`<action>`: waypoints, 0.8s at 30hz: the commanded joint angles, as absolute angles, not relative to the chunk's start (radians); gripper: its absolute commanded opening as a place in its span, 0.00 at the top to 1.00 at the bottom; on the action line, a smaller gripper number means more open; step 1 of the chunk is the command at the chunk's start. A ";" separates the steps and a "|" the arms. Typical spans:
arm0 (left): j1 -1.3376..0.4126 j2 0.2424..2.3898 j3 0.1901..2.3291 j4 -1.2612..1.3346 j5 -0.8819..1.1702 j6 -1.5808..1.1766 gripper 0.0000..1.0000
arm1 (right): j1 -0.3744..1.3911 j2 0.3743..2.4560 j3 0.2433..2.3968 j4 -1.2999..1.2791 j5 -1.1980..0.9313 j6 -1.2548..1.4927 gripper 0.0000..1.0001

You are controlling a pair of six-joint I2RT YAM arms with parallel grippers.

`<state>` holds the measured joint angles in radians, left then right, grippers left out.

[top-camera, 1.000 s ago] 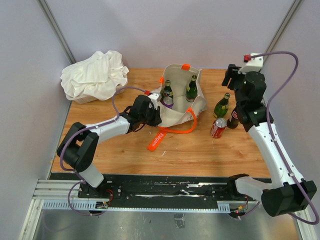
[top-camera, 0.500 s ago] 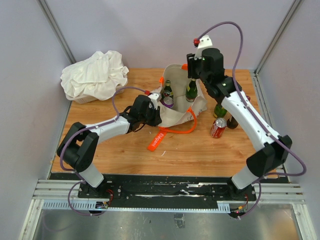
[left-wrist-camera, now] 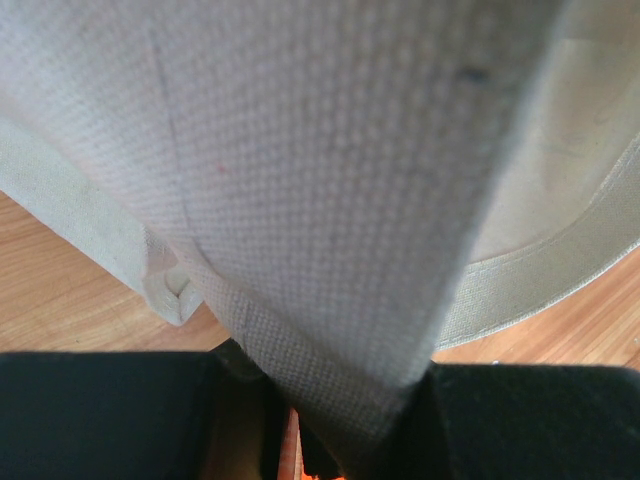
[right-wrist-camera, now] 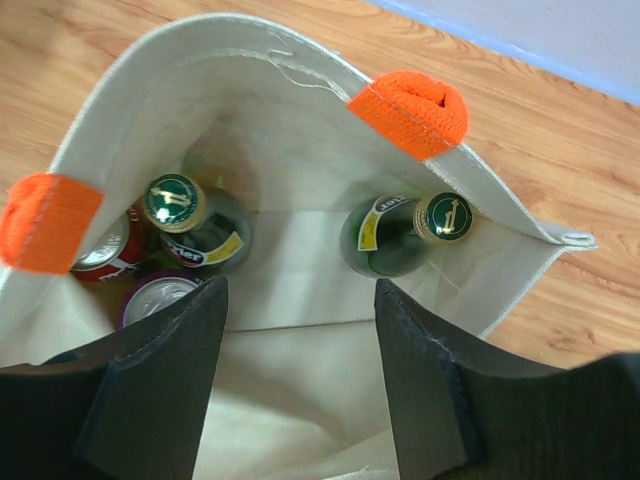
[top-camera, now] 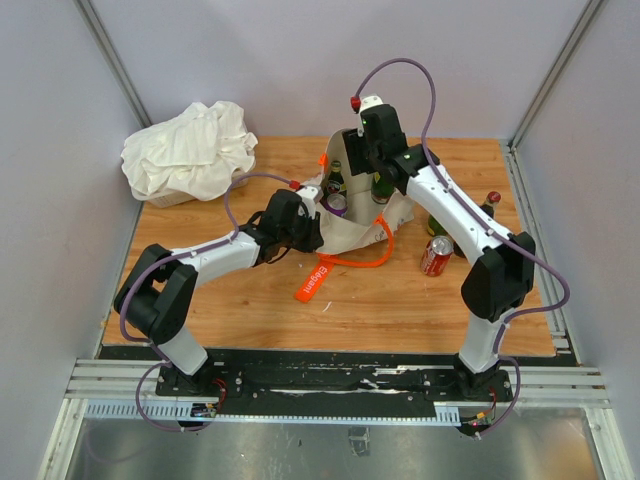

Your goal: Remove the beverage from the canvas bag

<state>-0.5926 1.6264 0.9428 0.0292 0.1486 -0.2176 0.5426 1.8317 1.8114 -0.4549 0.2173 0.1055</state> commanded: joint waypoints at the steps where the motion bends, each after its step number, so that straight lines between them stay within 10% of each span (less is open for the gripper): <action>1: -0.610 1.658 0.958 -0.011 0.180 -0.218 0.89 | 0.552 1.890 1.855 -0.485 0.314 0.111 0.38; 24: -0.610 1.646 0.942 -0.017 0.175 -0.212 0.89 | 0.444 1.976 1.853 -0.373 0.487 0.238 0.19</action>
<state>-0.5926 1.6264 0.9443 0.0280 0.1516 -0.2176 0.4850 1.9469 1.8282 -0.4255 0.4244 0.1799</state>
